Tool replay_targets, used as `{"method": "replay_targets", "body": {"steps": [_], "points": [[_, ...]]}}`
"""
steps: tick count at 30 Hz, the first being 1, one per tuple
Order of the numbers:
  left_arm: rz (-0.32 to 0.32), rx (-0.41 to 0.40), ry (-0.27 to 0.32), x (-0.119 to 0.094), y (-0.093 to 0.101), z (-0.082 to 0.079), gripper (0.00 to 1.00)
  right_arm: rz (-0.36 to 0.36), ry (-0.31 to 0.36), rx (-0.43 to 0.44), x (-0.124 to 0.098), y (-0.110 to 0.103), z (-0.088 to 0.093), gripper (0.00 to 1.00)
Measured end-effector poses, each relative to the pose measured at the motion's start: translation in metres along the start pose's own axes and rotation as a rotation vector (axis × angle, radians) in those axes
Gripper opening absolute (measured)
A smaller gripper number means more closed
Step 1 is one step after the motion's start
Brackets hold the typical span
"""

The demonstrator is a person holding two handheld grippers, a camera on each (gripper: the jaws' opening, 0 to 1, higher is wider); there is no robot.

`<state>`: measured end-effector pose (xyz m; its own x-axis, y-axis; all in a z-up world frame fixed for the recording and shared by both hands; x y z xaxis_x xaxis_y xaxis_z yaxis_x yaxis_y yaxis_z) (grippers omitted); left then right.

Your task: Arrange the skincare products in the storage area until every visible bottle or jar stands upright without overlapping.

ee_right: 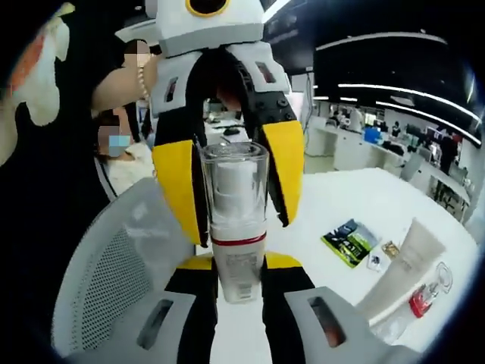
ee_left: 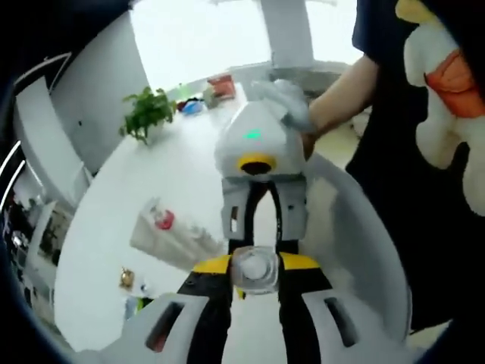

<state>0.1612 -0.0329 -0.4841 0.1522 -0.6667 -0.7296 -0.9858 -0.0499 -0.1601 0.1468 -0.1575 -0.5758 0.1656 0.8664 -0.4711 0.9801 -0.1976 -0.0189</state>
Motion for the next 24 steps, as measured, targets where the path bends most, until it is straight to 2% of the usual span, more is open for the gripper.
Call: {"method": "replay_targets", "body": {"steps": [1, 3, 6, 16, 24], "points": [[-0.008, -0.017, 0.017, -0.001, -0.002, 0.000, 0.29, -0.004, 0.025, 0.024, -0.001, 0.000, 0.001, 0.21], [-0.002, -0.023, 0.007, -0.004, -0.005, 0.003, 0.30, 0.006, 0.060, 0.063, -0.004, 0.001, 0.003, 0.21], [0.000, -0.021, -0.006, -0.006, -0.005, 0.007, 0.28, 0.012, 0.060, 0.068, -0.005, 0.001, 0.004, 0.21], [0.025, 0.014, -0.031, 0.004, 0.000, 0.004, 0.24, 0.009, -0.025, -0.023, -0.004, 0.004, 0.000, 0.21], [0.024, 0.002, -0.048, 0.010, -0.001, 0.006, 0.23, 0.036, -0.058, -0.037, -0.003, 0.007, 0.003, 0.22]]}}
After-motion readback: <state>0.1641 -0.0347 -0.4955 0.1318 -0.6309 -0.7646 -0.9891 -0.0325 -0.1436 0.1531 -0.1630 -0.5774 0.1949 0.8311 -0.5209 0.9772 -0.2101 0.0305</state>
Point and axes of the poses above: the point that each gripper's makers call its tool centre point, and the gripper's own axes: x roughly forward along the fingers, y roughly to its right, z roughly out of its underside, the point moved 10 cm from there along -x, roughly backward along the fingers, and after that the axes turned 8 degrees about -y, right-handed, at the moved point
